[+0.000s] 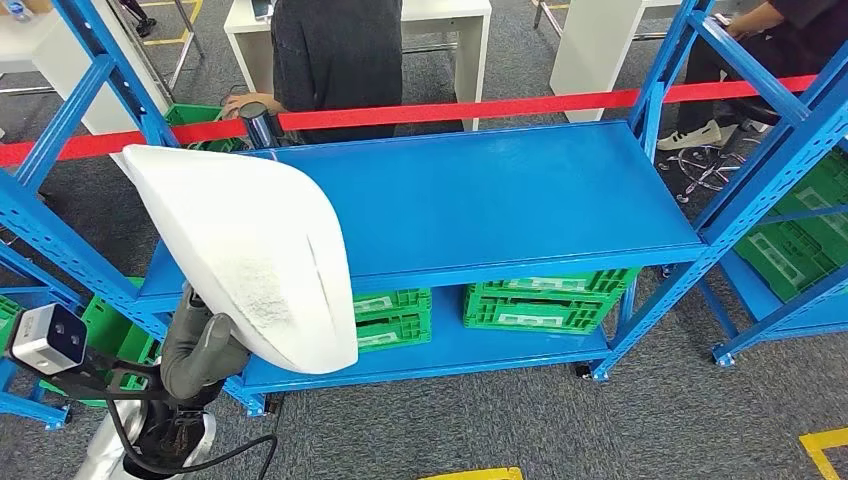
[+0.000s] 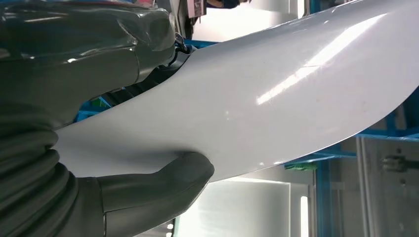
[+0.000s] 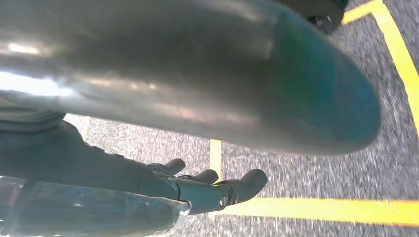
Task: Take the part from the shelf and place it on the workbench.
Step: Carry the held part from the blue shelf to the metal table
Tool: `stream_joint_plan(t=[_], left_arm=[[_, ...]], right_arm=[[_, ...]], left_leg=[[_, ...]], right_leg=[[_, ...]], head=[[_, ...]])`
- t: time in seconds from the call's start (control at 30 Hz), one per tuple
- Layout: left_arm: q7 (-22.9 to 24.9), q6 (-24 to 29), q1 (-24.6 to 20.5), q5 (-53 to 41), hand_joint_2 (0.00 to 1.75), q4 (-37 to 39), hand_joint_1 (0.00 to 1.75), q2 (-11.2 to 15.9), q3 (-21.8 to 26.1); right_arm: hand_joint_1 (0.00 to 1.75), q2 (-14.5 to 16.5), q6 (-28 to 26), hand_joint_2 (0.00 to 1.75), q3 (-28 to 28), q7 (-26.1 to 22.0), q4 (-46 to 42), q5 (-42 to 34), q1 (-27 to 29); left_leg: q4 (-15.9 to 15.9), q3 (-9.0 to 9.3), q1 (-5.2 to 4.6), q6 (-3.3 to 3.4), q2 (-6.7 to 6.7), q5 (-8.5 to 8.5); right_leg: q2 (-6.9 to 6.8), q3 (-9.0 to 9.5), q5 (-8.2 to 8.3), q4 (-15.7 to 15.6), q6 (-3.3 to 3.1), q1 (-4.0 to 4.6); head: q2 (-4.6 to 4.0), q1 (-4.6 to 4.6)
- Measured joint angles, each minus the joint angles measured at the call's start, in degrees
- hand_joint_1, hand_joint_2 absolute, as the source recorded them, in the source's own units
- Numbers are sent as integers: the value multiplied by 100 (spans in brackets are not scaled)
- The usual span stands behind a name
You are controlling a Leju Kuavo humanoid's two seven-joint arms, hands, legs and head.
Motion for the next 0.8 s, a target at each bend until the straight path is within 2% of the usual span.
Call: stream_joint_plan(t=[0.03,0.07,0.13,0.17,0.2,0.23,0.27,0.3,0.33,0.37,0.4,0.43,0.53,0.57,0.63,0.67,0.73,0.77,0.8], left_arm=[[-64,48,64,-4,175,-4,175,-33,23],[-128,91,134,-7,175,-8,175,-76,37],[-181,135,253,17,175,-3,175,-163,42],[-147,162,301,65,175,4,175,-204,40],[-82,194,339,129,175,13,175,-239,38],[4,223,369,203,175,21,175,-268,37],[95,247,394,268,175,26,175,-295,35],[172,260,413,318,175,26,175,-317,31],[237,268,427,355,175,21,175,-337,26],[289,276,440,376,175,14,175,-352,20],[333,279,454,390,175,2,175,-361,13],[375,272,473,395,175,-10,175,-363,5],[452,163,522,407,175,-19,175,-308,-38],[460,131,528,411,175,-16,175,-289,-50],[461,108,531,418,175,-14,175,-276,-60],[462,75,531,435,175,-11,175,-259,-77],[512,-65,512,512,175,27,175,-202,-197],[572,-157,484,568,175,56,175,-176,-288],[658,-237,436,628,175,91,175,-168,-388]], right_arm=[[0,-12,1,0,1,-6,-2,-7,5],[0,-28,1,0,2,-24,-4,-25,10],[0,-48,-10,0,-3,-84,-9,-96,-3],[0,-47,-22,0,-9,-119,-15,-137,-21],[0,-40,-33,0,-19,-144,-24,-168,-49],[0,-27,-40,0,-28,-160,-37,-183,-85],[0,-7,-43,0,-36,-168,-52,-185,-127],[0,14,-36,0,-41,-171,-69,-175,-170],[0,39,-24,0,-43,-169,-87,-155,-214],[0,65,-8,0,-43,-168,-103,-130,-251],[0,92,16,0,-43,-166,-115,-94,-282],[0,119,45,0,-42,-160,-122,-47,-302],[0,197,127,0,-15,-119,-121,108,-314],[0,215,137,0,-5,-109,-120,134,-315],[0,226,141,0,4,-102,-119,146,-318],[0,234,151,0,17,-90,-116,172,-318],[0,272,144,0,66,5,-95,229,-306],[0,292,107,0,90,60,-79,233,-295],[0,306,35,0,102,101,-63,196,-283]], left_leg=[[-57,-42,11,35,18,89],[-109,-100,29,51,35,185],[-117,-257,37,44,43,330],[-102,-349,39,26,45,396],[-79,-448,43,10,51,457],[-47,-551,51,-12,57,511],[-2,-652,65,-39,64,557],[60,-747,76,-70,71,593],[133,-842,78,-105,73,621],[200,-915,75,-139,72,650],[253,-967,69,-167,71,680],[281,-1003,68,-192,68,717],[310,-1057,123,-259,46,767],[319,-1073,136,-275,38,752],[336,-1089,143,-287,30,704],[493,-1133,143,-304,27,498],[1360,-1272,140,-327,15,-117],[1738,-1267,137,-320,8,-341],[1854,-1132,127,-279,1,-329]], right_leg=[[2,-56,-97,85,-11,10],[4,-147,-291,282,-43,14],[5,-353,-797,941,-95,-9],[4,-417,-954,1288,-72,-22],[4,-414,-987,1518,-13,-36],[4,-329,-915,1584,70,-51],[3,-143,-781,1440,157,-71],[3,123,-681,1117,226,-96],[7,425,-684,704,257,-98],[14,648,-733,368,240,-96],[22,772,-815,144,206,-86],[28,803,-871,54,156,-64],[7,687,-783,70,-5,-67],[-3,665,-756,67,-43,-74],[-9,649,-738,65,-65,-76],[-9,605,-700,66,-87,-70],[-8,377,-505,75,-130,-29],[-9,238,-388,79,-147,0],[-9,125,-291,83,-146,31]], head=[[0,4],[0,9],[0,14],[0,15],[0,15],[0,16],[0,15],[0,15],[0,18],[0,12],[0,8],[0,1],[0,-3],[0,1],[0,1],[0,-3],[0,-9],[0,-10],[0,-9]])
